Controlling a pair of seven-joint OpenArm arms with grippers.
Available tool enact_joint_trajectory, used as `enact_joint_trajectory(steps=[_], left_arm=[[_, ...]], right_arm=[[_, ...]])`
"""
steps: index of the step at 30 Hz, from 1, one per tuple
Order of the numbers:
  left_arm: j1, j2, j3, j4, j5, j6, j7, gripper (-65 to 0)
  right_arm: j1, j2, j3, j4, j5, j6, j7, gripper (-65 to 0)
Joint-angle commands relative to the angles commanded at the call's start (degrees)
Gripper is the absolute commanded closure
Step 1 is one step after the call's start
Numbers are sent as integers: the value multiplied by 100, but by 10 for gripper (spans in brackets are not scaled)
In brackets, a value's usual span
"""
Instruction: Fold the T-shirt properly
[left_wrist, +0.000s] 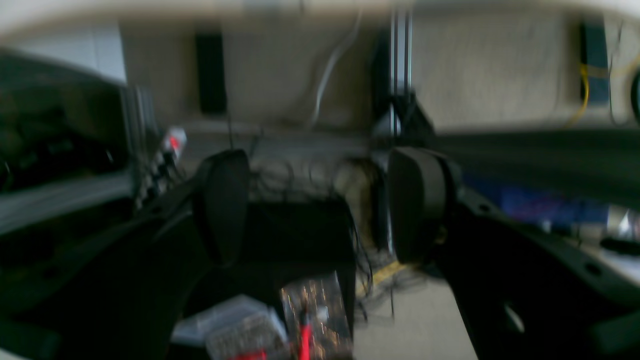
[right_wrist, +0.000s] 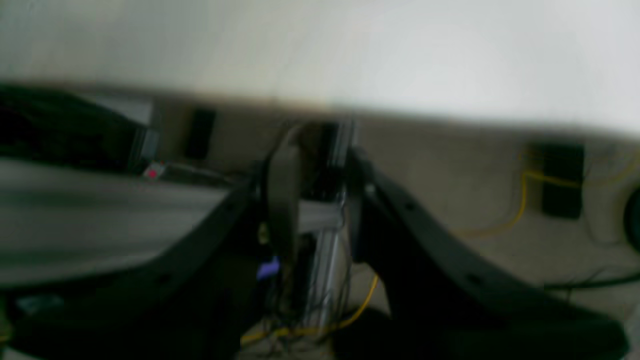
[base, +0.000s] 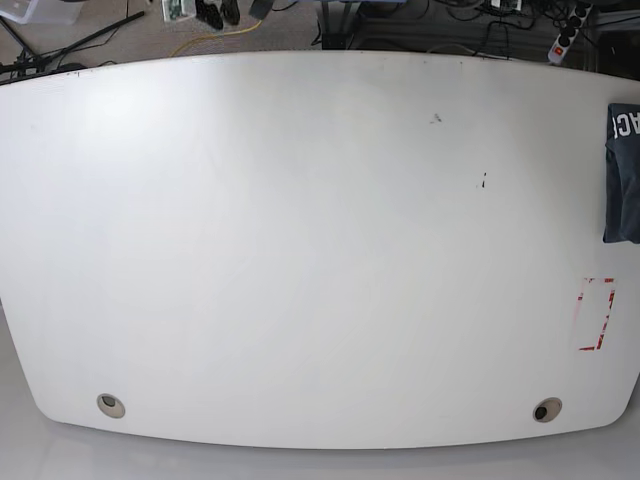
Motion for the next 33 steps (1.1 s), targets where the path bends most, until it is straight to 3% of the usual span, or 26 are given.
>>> enact_joint_trajectory(steps=[6,12,15,19,24,33], left_arm=[[-132,-202,35,-835,-9,0,0,-396],[-932,-334,9,-2154,9,0,0,-394],[-1327,-492,44,-2919,9,18,0,-353],[-1943,-651,44,-3982,44,9,-9,-303],[-2637,-800,44,-5108,53,26,-9,-304],[-3789,-1178,273,-6857,53,44,-35,-301]], right_arm=[[-114,9,-9,-747,-62,18,0,-144],[448,35,-9,-2022,-70,18,0,-144],[818,44,-9,-2549,-123,26,0,-144],[1354,0,-18,-3341,-659,18,0,-144],[2084,-220,9,-4246,-1292,-18,0,-144],[3138,-360,0,-5547,-1749,-53,-9,-144]])
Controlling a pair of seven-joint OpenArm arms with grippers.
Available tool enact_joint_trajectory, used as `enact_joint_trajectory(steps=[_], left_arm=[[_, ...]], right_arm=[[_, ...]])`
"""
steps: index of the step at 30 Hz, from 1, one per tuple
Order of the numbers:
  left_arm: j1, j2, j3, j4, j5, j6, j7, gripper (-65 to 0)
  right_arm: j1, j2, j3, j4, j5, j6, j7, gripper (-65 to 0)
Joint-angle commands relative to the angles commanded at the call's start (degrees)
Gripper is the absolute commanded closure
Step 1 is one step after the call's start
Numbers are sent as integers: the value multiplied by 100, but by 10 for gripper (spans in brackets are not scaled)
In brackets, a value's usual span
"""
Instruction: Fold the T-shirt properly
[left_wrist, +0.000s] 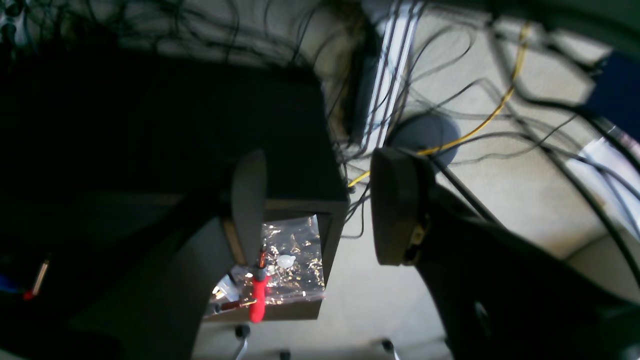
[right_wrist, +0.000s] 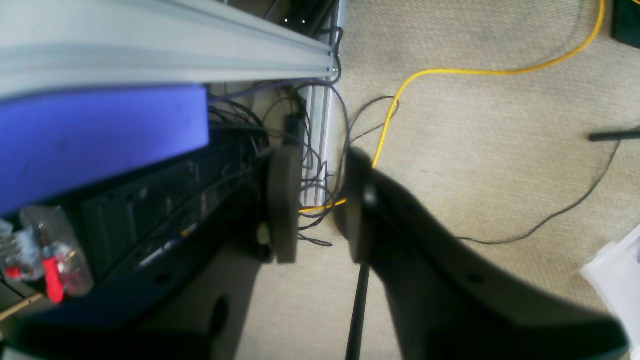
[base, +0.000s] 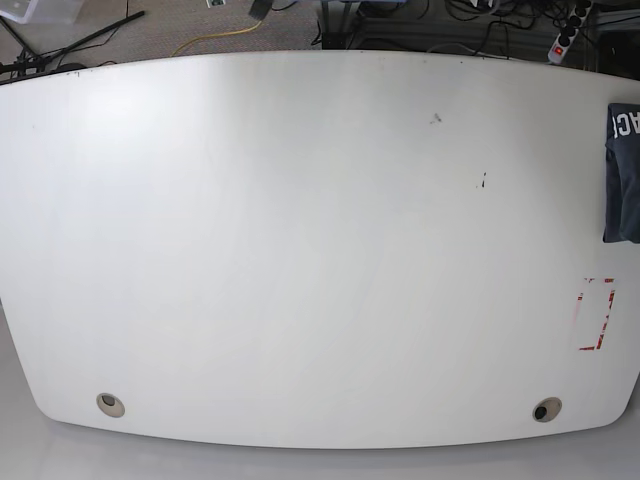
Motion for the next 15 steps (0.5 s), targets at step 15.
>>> enact_joint_trajectory(steps=[15], left_arm=[[-1653,-141,774,-2699,369,800,-967,-304]], right_arm=[[1600,44,-9,-2145,-26,-554,-18,-144]])
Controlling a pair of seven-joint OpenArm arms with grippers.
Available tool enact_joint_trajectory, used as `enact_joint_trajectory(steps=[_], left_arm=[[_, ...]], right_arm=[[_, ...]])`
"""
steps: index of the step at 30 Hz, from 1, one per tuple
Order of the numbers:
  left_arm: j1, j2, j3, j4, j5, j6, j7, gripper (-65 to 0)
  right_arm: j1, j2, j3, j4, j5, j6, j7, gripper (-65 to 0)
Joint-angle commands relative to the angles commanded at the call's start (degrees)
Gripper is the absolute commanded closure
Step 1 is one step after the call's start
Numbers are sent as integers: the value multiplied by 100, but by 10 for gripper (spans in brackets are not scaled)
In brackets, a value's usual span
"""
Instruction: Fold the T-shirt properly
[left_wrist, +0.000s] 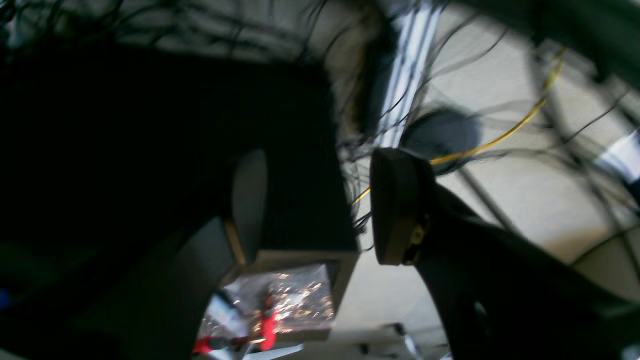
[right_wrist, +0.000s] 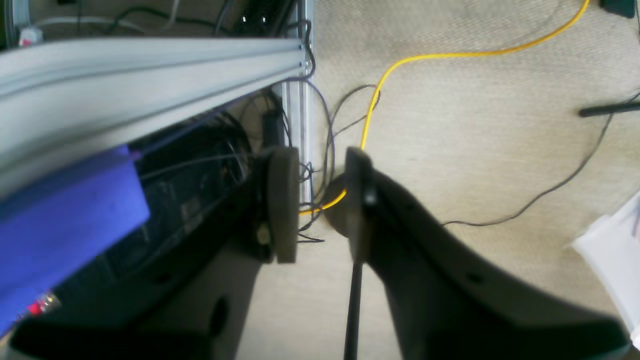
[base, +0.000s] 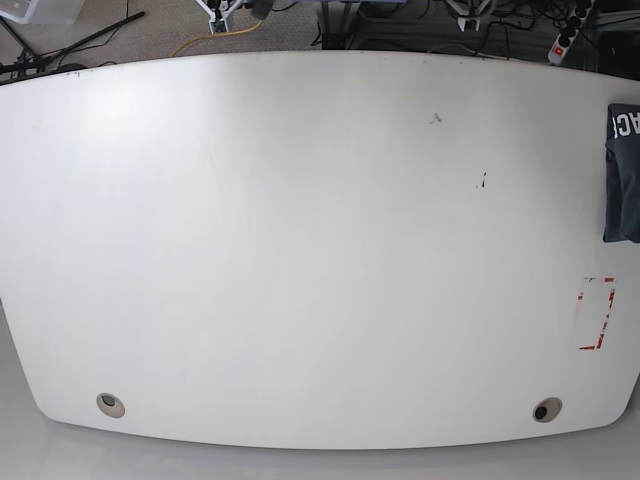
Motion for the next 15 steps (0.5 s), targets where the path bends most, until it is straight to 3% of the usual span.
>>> enact_joint_trajectory(steps=[6,10,15], left_arm=[[-378,149,-9,-62,26,26,18,-304],[-396,158,-9,-53,26,308,237,-304],[-510,158,-9,-53,26,325,246,-304]], right_arm=[[343,0,0,-343,-9,0,-9,-147],[457,0,0,-325,-9,-9,-299,-147],[466,0,0,-325,-9,-9,-316,-149]])
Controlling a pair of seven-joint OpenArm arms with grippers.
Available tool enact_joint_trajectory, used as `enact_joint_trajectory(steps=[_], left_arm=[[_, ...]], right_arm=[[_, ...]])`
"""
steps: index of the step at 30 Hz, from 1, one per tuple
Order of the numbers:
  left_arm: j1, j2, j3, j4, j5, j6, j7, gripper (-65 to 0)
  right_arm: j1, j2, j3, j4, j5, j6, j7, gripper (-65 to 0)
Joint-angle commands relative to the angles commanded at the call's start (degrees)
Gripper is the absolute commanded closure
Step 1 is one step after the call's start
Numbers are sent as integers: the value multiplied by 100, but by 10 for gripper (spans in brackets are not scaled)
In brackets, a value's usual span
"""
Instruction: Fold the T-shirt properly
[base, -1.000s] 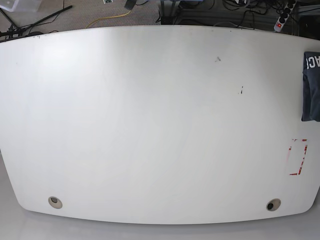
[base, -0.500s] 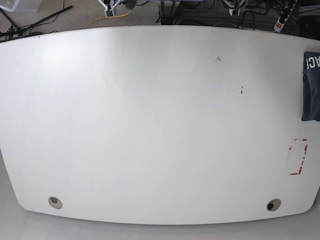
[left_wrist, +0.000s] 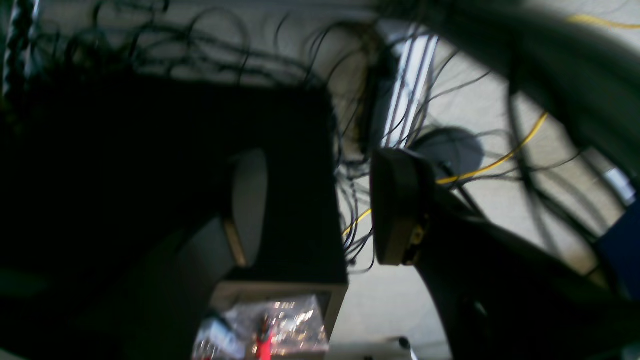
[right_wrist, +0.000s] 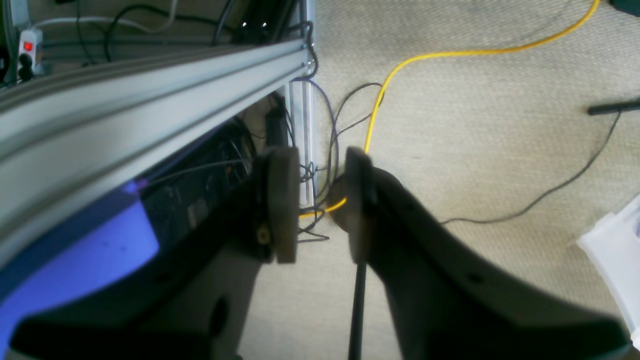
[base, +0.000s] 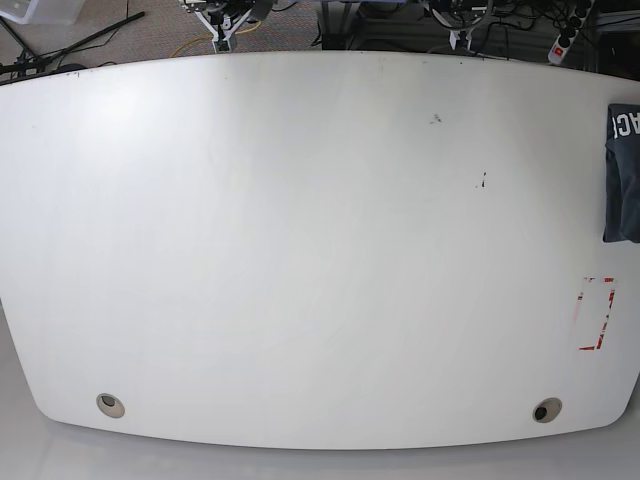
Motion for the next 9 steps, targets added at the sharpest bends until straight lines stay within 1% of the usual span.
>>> enact_joint_trajectory(steps=[2,7,9], left_arm=[[0,0,0,0,0,9,0,-304],[-9,0,0,0,0,158,0,-304],[-9,0,0,0,0,141,-18,-304]], right_arm=[[0,0,0,0,0,0,9,-151],[0,0,0,0,0,0,9,-151],[0,0,0,0,0,9,9,-152]])
